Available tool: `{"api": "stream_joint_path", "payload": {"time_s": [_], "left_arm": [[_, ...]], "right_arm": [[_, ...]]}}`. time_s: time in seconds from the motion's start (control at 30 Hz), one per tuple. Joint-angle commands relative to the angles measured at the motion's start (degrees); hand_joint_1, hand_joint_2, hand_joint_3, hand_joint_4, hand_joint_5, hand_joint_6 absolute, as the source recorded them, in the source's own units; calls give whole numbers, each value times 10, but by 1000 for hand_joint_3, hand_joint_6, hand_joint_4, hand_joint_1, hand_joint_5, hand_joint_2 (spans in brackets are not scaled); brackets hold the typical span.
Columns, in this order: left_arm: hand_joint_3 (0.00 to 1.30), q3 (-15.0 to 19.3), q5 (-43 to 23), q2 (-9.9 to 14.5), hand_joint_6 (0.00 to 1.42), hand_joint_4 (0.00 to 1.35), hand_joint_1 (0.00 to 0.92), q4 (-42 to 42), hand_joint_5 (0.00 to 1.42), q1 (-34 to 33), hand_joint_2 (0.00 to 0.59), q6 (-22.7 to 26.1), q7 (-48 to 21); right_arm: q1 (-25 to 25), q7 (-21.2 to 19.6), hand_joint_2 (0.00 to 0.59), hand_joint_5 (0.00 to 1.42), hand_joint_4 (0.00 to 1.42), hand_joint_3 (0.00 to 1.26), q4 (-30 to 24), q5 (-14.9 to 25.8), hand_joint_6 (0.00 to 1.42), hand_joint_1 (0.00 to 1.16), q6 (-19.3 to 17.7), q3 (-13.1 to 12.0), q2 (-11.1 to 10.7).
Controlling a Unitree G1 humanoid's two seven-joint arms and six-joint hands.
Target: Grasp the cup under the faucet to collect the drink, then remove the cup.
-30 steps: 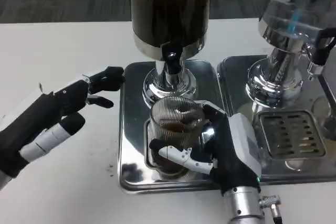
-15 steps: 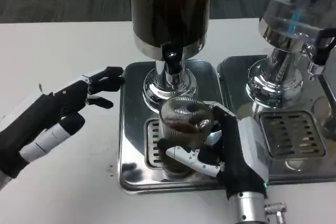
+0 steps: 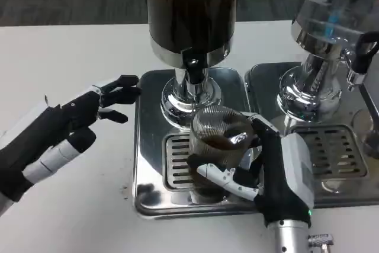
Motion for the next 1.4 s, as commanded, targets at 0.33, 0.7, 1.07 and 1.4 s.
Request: {"api": "stream_joint_path", "payload": {"time_s": [0.33, 0.7, 1.07, 1.4], "left_arm": [[160, -4, 6, -7, 348, 181, 0, 9, 179, -5, 117, -3, 7], [158, -5, 7, -10, 348, 175, 0, 7, 179, -1, 117, -11, 7], [150, -6, 28, -1, 314, 121, 0, 4, 135, 7, 113, -55, 14], [147, 0, 57, 20, 290, 93, 0, 11, 107, 19, 111, -116, 35]], "right_arm": [[18, -11, 172, 817, 662, 588, -58, -9, 1178, 717, -21, -20, -6], [54, 3, 183, 834, 671, 594, -119, -16, 1194, 727, -11, -32, -18], [83, 33, 182, 845, 671, 602, -161, -21, 1211, 742, -9, -40, -29], [109, 61, 179, 845, 671, 602, -202, -24, 1215, 748, -6, -43, -44]]}}
